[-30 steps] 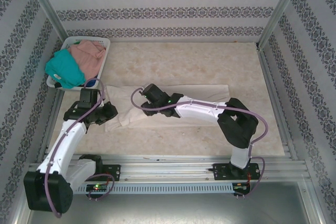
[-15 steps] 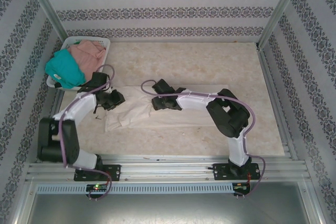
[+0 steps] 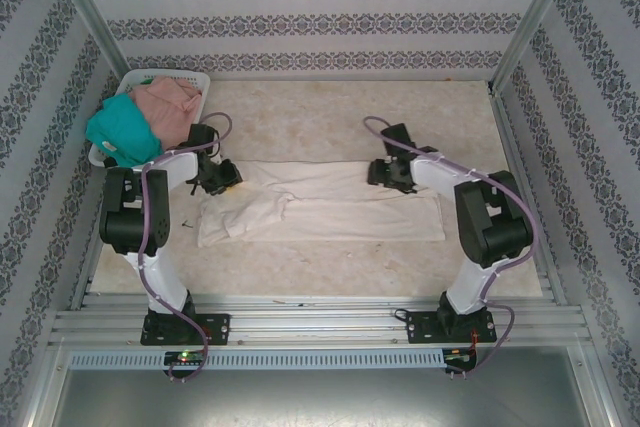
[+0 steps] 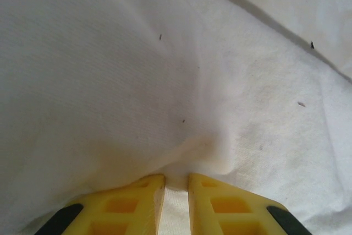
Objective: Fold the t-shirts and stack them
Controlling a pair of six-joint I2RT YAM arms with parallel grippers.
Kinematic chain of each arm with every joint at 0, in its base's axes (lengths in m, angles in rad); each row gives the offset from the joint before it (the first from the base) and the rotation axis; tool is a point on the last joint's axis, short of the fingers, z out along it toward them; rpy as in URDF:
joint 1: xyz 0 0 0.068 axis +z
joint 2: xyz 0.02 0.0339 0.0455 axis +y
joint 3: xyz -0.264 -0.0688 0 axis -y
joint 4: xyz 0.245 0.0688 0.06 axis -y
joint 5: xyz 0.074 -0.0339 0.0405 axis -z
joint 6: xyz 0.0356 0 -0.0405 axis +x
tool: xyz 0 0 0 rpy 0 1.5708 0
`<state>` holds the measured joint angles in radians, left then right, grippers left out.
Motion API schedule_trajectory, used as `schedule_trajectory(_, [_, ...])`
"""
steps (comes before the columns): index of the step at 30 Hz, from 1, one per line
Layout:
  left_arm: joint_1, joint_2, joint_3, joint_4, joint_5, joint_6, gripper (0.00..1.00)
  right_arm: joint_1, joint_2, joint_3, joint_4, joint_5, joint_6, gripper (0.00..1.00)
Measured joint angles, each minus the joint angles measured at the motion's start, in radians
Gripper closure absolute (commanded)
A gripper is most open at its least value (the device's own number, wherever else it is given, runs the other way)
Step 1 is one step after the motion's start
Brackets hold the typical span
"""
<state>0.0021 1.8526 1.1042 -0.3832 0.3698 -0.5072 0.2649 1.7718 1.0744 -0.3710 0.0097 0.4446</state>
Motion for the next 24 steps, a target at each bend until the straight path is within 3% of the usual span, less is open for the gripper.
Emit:
schedule_trajectory(9, [0.027,-0.014,0.000,-0.010,-0.031,0.009,0.77,-0.212,-0.005,-0.020,-0.078,-0.027,-0.002,0.36])
schedule_trajectory(13, [0.020,-0.053,0.000,-0.048,-0.069,0.010,0.72,-0.242,-0.094,-0.068,-0.103,-0.011,-0.018,0.36])
schedule_trajectory(18, [-0.038,-0.182,-0.016,-0.078,-0.117,0.001,0.69,-0.071,-0.238,-0.061,-0.096,0.054,-0.051,0.35])
schedule_trajectory(21, [-0.068,-0.240,-0.034,-0.073,-0.130,-0.021,0.70,0.039,-0.189,0.005,-0.086,0.064,-0.072,0.35])
schedule_trajectory(24, [-0.074,-0.200,-0.040,-0.045,-0.121,-0.041,0.72,0.076,-0.070,0.079,-0.068,0.060,-0.085,0.36])
